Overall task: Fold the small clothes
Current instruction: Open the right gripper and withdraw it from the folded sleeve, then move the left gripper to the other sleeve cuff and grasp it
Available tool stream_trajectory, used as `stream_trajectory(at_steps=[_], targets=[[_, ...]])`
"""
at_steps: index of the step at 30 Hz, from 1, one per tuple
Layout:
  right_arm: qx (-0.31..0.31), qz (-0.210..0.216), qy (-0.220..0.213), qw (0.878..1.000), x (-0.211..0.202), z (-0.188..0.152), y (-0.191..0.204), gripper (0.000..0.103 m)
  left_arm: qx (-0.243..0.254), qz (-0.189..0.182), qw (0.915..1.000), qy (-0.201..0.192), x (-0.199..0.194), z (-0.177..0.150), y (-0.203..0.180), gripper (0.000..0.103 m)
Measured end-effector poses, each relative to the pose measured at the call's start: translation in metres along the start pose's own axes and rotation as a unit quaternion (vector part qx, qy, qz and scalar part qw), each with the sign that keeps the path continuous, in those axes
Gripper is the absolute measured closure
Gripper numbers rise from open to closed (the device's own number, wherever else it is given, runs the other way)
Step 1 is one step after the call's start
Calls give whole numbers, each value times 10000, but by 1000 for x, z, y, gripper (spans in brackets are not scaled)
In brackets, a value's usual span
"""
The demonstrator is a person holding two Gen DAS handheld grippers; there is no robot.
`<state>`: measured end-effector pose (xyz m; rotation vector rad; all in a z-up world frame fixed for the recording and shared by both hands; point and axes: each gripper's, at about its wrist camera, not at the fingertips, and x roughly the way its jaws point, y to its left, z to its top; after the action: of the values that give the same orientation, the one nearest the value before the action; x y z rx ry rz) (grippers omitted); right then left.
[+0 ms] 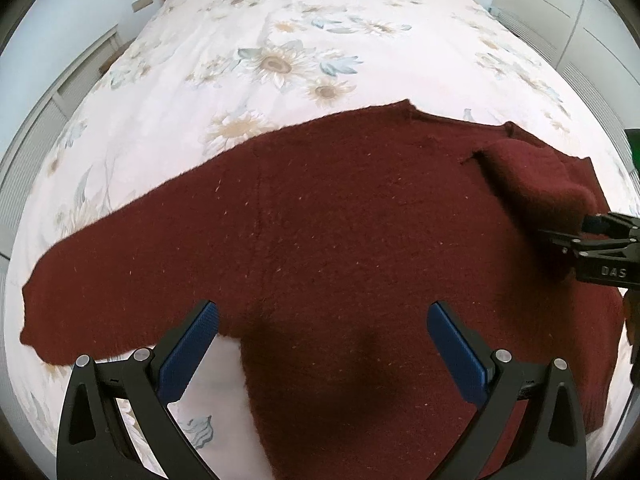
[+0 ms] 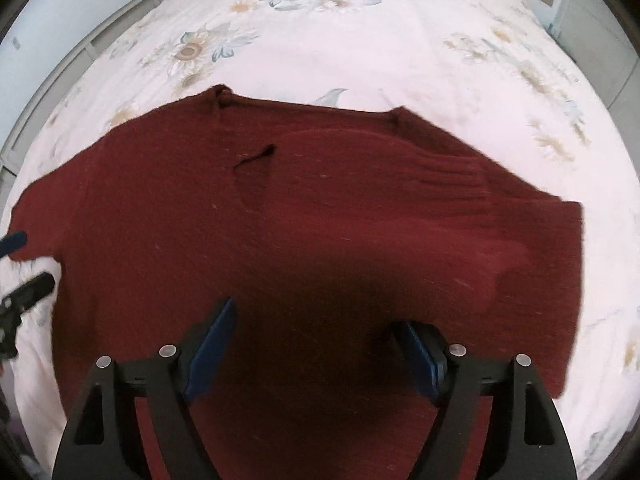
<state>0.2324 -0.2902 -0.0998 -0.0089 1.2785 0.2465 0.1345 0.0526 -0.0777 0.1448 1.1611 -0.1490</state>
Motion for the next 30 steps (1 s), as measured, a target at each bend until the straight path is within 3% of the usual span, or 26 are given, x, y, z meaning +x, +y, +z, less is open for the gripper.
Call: stream_trajectory(at_steps=[6, 14, 22, 30], targets=[[68, -275, -135, 9995, -23, -26, -39, 16, 86, -83, 9999, -19, -2, 7, -16, 1], [799, -818, -170, 9933, -37, -62, -118, 16, 105, -357, 9993, 98, 8, 22, -51, 1], [1139, -960, -67, 9888, -27, -89, -158, 16, 1135, -313, 9930, -6, 17, 38, -122, 1], [1378, -842, -94, 9868, -24, -103, -178, 16, 1710, -369, 9846, -17, 35, 54, -184, 1]])
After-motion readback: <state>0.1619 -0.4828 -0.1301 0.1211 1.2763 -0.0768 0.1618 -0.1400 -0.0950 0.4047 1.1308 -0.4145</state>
